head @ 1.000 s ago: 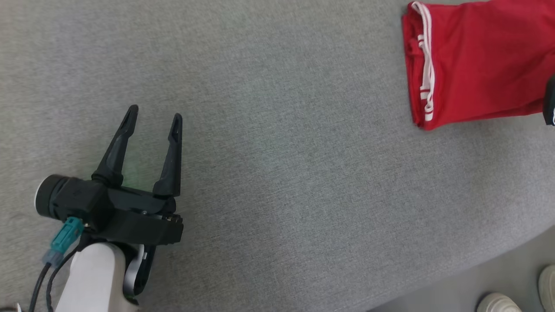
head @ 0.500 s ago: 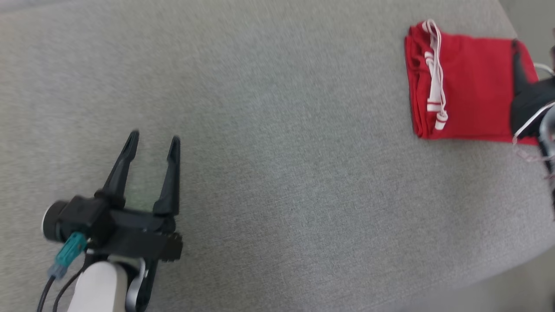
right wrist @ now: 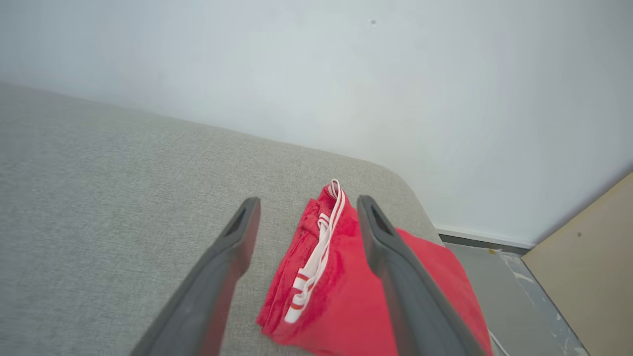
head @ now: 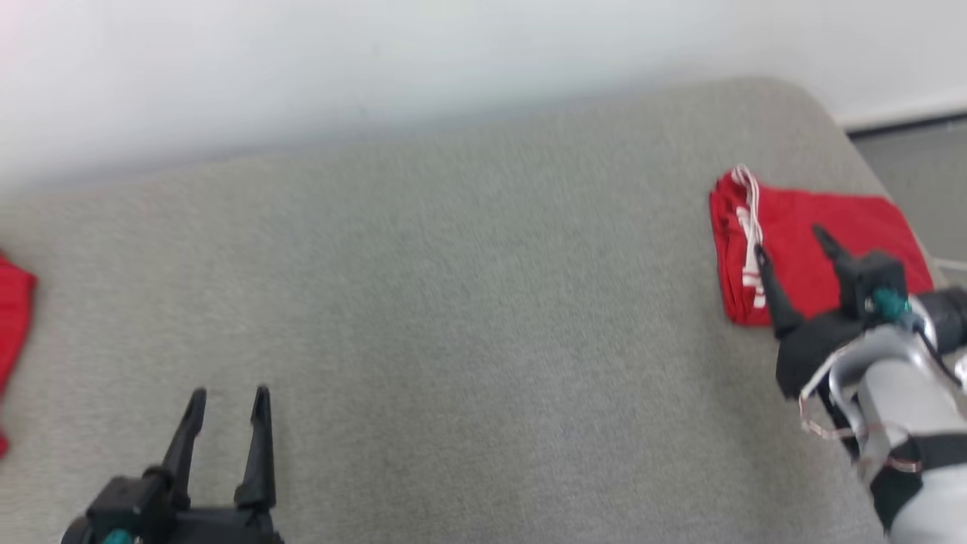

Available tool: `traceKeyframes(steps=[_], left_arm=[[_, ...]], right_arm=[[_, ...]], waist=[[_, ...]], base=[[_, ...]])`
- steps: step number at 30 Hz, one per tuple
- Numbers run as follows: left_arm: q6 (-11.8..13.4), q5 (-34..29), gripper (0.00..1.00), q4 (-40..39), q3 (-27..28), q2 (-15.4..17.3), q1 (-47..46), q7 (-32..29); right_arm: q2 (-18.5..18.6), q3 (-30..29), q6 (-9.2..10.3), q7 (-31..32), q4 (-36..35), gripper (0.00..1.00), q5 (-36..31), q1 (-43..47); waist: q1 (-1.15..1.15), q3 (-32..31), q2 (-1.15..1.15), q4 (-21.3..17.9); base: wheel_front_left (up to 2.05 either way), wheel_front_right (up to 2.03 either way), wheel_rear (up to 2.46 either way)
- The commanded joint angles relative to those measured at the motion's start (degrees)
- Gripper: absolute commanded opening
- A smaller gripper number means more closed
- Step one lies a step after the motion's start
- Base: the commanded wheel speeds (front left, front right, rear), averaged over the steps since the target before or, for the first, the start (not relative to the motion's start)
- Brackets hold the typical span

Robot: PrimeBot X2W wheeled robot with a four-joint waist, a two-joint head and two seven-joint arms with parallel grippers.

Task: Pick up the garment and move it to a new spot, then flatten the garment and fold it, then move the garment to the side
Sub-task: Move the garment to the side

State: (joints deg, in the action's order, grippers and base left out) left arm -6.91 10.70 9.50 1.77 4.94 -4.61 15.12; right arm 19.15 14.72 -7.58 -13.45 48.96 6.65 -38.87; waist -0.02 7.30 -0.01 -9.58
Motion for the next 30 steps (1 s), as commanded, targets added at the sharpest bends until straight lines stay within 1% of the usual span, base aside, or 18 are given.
traceKeyframes(steps=[1, 4, 8, 10, 15, 16, 19, 23, 30], left_arm=[[0.2, 0.3, 1.0, -0.3, 0.5, -0.3, 1.6, 0.0], [0.3, 0.5, 1.0, -0.7, 1.7, -0.5, 3.7, 0.0], [0.3, 0.6, 1.0, -1.1, 2.7, -1.0, 5.9, 0.0], [0.3, 0.6, 1.0, -1.3, 3.1, -1.1, 6.9, 0.0], [0.1, 0.4, 1.0, -1.5, 3.6, -1.5, 9.1, 0.0], [0.1, 0.4, 1.0, -1.5, 3.6, -1.5, 9.1, 0.0], [0.0, 0.2, 1.0, -1.6, 3.9, -1.6, 10.2, 0.0], [0.0, 0.5, 1.0, -1.7, 4.0, -1.8, 12.0, 0.0], [-0.2, 0.5, 1.0, -2.0, 4.1, -1.9, 12.8, 0.0]], right_arm=[[0.6, 0.3, 0.17, -0.2, -1.1, 1.0, 1.2, 2.3], [1.0, 0.5, 0.17, 0.2, -5.4, 1.0, 3.6, 7.5], [1.0, -1.9, 0.17, 0.4, -11.4, 1.0, 5.3, 15.2], [0.2, -3.8, 0.17, 0.5, -14.3, 1.0, 5.6, 19.1], [-2.5, -9.3, 0.17, 1.5, -21.9, 1.0, 3.6, 27.7], [-2.5, -9.3, 0.17, 1.5, -21.9, 1.0, 3.6, 27.7], [-4.6, -12.0, 0.17, 2.8, -26.2, 1.0, 2.6, 31.7], [-6.8, -13.0, 0.17, 5.6, -31.6, 1.0, 1.3, 36.0], [-7.1, -13.7, 0.17, 8.3, -36.3, 1.0, 0.9, 37.9]], waist=[[0.02, -7.7, 0.01, 4.4], [0.02, -9.3, 0.01, 5.3], [0.02, -11.2, 0.01, 6.5], [0.02, -12.0, 0.01, 6.9], [0.02, -13.8, 0.01, 7.3], [0.02, -13.8, 0.01, 7.3], [0.02, -14.6, 0.01, 7.1], [0.02, -15.3, 0.01, 6.5], [0.02, -15.3, 0.01, 6.5]], base=[[0.0, 0.0, 0.0], [0.0, 0.0, 0.0], [0.0, 0.0, 0.0], [0.0, 0.0, 0.0], [0.0, 0.0, 0.0], [0.0, 0.0, 0.0], [0.0, 0.0, 0.0], [0.0, 0.0, 0.0], [0.0, 0.0, 0.0]])
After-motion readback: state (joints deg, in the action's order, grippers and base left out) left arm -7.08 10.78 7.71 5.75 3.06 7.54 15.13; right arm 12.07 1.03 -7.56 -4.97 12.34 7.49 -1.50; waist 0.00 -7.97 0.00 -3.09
